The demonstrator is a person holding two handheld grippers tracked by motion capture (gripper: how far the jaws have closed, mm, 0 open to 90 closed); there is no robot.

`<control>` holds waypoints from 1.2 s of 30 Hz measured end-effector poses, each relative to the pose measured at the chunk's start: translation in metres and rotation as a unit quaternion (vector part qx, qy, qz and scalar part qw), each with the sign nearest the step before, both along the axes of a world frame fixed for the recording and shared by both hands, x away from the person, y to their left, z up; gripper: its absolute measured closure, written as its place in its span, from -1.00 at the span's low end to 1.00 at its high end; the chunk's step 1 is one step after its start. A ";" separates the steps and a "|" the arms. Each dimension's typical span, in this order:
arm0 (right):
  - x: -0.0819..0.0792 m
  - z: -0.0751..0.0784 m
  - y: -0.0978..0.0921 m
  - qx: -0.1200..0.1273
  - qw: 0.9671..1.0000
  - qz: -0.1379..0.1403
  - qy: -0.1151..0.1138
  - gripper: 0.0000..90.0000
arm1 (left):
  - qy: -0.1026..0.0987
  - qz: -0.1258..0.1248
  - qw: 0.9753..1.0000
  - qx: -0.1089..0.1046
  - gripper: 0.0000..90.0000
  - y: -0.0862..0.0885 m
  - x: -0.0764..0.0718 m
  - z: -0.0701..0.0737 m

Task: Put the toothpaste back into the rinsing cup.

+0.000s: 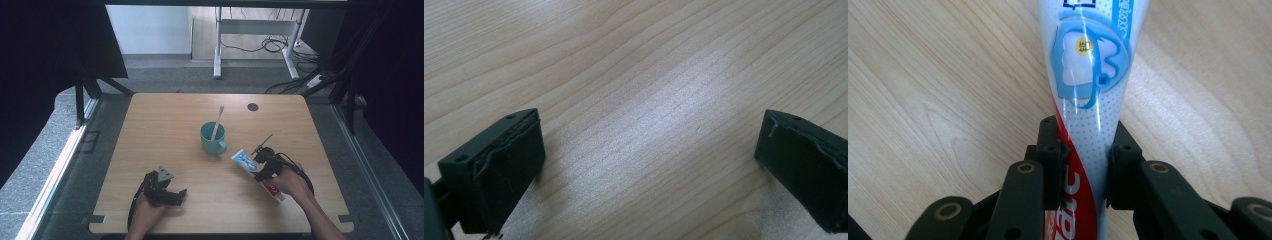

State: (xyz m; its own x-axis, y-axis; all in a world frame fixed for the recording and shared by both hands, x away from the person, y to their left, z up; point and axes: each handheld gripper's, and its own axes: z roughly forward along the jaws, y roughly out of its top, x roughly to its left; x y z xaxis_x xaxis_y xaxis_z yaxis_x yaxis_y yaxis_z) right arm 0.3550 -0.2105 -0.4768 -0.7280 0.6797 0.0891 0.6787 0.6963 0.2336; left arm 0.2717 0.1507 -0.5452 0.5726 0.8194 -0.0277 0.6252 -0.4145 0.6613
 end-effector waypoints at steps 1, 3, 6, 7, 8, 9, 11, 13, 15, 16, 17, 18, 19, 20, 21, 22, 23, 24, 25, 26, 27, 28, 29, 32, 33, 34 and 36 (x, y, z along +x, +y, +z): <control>-0.001 0.003 -0.002 0.010 1.000 -0.002 -0.008 0.63 | 0.000 0.000 1.000 0.000 -1.00 0.000 0.000 0.000; -0.002 0.004 -0.003 0.016 1.000 -0.003 -0.013 0.63 | 0.000 0.000 1.000 0.000 -1.00 0.000 0.000 0.000; -0.003 0.008 -0.008 0.042 0.999 -0.005 -0.025 0.63 | 0.000 0.000 1.000 0.000 -1.00 0.000 0.000 0.000; -0.003 0.009 -0.009 0.046 0.998 -0.006 -0.030 0.63 | 0.000 0.000 1.000 0.000 -1.00 0.000 0.000 0.000; -0.004 0.009 -0.010 0.052 0.998 -0.007 -0.032 0.63 | 0.000 0.000 1.000 0.000 -1.00 0.000 0.000 0.000; -0.004 0.010 -0.011 0.056 0.998 -0.007 -0.035 0.63 | 0.000 0.000 1.000 0.000 -1.00 0.000 0.000 0.000; -0.005 0.011 -0.013 0.065 0.997 -0.010 -0.038 0.63 | 0.000 0.000 1.000 0.000 -1.00 0.000 0.000 0.000; -0.006 0.012 -0.013 0.070 0.997 -0.011 -0.042 0.63 | 0.000 0.000 1.000 0.000 -1.00 0.000 0.000 0.000; -0.005 0.013 -0.015 0.073 0.996 -0.009 -0.045 0.63 | 0.000 0.000 1.000 0.000 -1.00 0.000 0.000 0.000; -0.006 0.013 -0.015 0.075 0.996 -0.010 -0.048 0.63 | 0.000 0.000 1.000 0.000 -1.00 0.000 0.000 0.000; -0.006 0.014 -0.015 0.077 0.996 -0.011 -0.051 0.63 | 0.000 0.000 1.000 0.000 -1.00 0.000 0.000 0.000; -0.006 0.015 -0.016 0.080 0.995 -0.012 -0.051 0.63 | 0.000 0.000 1.000 0.000 -1.00 0.000 0.000 0.000; -0.006 0.015 -0.016 0.082 0.995 -0.012 -0.053 0.63 | 0.000 0.000 1.000 0.000 -1.00 0.000 0.000 0.000; -0.006 0.016 -0.017 0.085 0.995 -0.011 -0.055 0.63 | 0.000 0.000 1.000 0.000 -1.00 0.000 0.000 0.000; -0.006 0.016 -0.017 0.085 0.995 -0.011 -0.055 0.63 | 0.000 0.000 1.000 0.000 -1.00 0.000 0.000 0.000; -0.007 0.016 -0.018 0.091 0.994 -0.014 -0.060 0.63 | 0.000 0.000 1.000 0.000 -1.00 0.000 0.000 0.000; -0.007 0.017 -0.019 0.094 0.993 -0.013 -0.064 0.63 | 0.000 0.000 1.000 0.000 -1.00 0.000 0.000 0.000; -0.007 0.017 -0.020 0.098 0.993 -0.013 -0.068 0.63 | 0.000 0.000 1.000 0.000 -1.00 0.000 0.000 0.000; -0.007 0.017 -0.020 0.098 0.993 -0.013 -0.068 0.63 | 0.000 0.000 1.000 0.000 -1.00 0.000 0.000 0.000; -0.007 0.019 -0.021 0.105 0.992 -0.015 -0.073 0.63 | 0.000 0.000 1.000 0.000 -1.00 0.000 0.000 0.000; -0.007 0.019 -0.022 0.107 0.991 -0.015 -0.075 0.63 | 0.000 0.001 1.000 0.000 -1.00 0.000 0.000 0.000; -0.007 0.020 -0.022 0.110 0.991 -0.014 -0.076 0.63 | 0.000 0.000 1.000 0.000 -1.00 0.000 0.000 0.000; -0.007 0.020 -0.022 0.110 0.991 -0.014 -0.076 0.63 | 0.000 0.000 1.000 0.000 -1.00 0.000 0.000 0.000; -0.008 0.022 -0.023 0.119 0.989 -0.016 -0.083 0.63 | 0.000 0.000 1.000 0.000 -1.00 0.000 0.000 0.000; -0.008 0.023 -0.024 0.124 0.988 -0.015 -0.089 0.63 | 0.000 0.000 1.000 0.000 -1.00 0.000 0.000 0.000; -0.008 0.023 -0.025 0.126 0.988 -0.015 -0.092 0.63 | 0.000 0.000 1.000 0.000 -1.00 0.000 0.000 0.000; -0.008 0.024 -0.025 0.132 0.986 -0.016 -0.097 0.63 | 0.000 0.000 1.000 0.000 -1.00 0.000 0.000 0.000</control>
State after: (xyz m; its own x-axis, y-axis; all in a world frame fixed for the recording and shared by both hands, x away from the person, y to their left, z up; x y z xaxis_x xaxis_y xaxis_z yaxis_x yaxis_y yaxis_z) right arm 0.3472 -0.2355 -0.4525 -0.7274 0.6743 0.1270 0.6241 0.5733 0.5309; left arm 0.2717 0.1506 -0.5452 0.5720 0.8198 -0.0281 0.6254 -0.4138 0.6615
